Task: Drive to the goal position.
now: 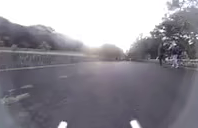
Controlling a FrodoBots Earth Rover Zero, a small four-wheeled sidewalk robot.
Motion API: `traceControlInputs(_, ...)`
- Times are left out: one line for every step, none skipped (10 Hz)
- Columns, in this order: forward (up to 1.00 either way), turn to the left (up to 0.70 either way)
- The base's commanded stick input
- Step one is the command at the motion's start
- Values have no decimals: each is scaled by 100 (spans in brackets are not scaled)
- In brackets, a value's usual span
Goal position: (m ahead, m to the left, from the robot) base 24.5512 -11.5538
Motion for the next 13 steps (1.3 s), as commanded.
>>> traceControlInputs(70, 0)
traceControlInputs(70, 0)
traceControlInputs(70, 0)
traceControlInputs(70, 0)
traceControlInputs(70, 0)
traceControlInputs(70, -4)
traceControlInputs(70, -27)
traceControlInputs(70, -31)
traceControlInputs(70, -35)
traceControlInputs(70, -35)
traceControlInputs(70, -35)
traceControlInputs(70, -35)
traceControlInputs(70, -35)
